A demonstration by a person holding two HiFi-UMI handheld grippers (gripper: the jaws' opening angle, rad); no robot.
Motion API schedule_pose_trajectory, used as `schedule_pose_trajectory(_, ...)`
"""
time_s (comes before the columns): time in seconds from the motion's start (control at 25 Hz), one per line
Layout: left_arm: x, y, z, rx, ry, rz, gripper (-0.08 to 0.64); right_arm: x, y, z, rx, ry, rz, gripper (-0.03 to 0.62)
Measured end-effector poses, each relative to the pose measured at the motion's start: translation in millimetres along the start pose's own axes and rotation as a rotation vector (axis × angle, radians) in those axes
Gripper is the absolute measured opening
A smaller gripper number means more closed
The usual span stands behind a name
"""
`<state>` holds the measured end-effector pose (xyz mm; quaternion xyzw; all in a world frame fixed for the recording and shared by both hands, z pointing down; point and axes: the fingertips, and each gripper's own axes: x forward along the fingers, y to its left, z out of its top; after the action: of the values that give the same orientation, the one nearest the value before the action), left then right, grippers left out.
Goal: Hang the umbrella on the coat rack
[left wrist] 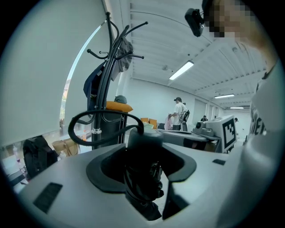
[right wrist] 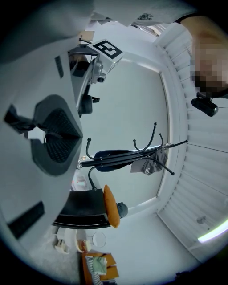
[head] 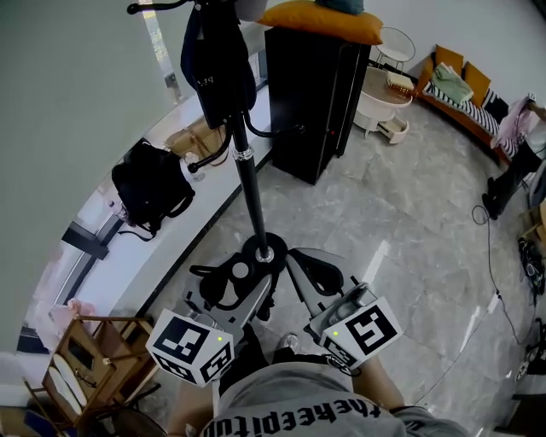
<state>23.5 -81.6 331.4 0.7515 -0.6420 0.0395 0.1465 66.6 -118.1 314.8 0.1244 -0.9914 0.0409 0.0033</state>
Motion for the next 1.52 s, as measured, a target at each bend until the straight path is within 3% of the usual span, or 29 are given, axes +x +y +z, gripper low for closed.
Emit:
schedule_pose_trajectory(0.92, 27.1, 102.1, 12.0, 0.057, 0.076, -0.157, 0.233, 100.7, -8.2, -4.2, 0.018, 0.032, -0.165, 0.011)
schedule_pose_trajectory(1.52, 45.9, 133.0, 15.4, 0.11, 0.116, -0.323, 0.233, 132.9, -17.5, -4.4, 0.022, 0.011, -0.314, 0.011)
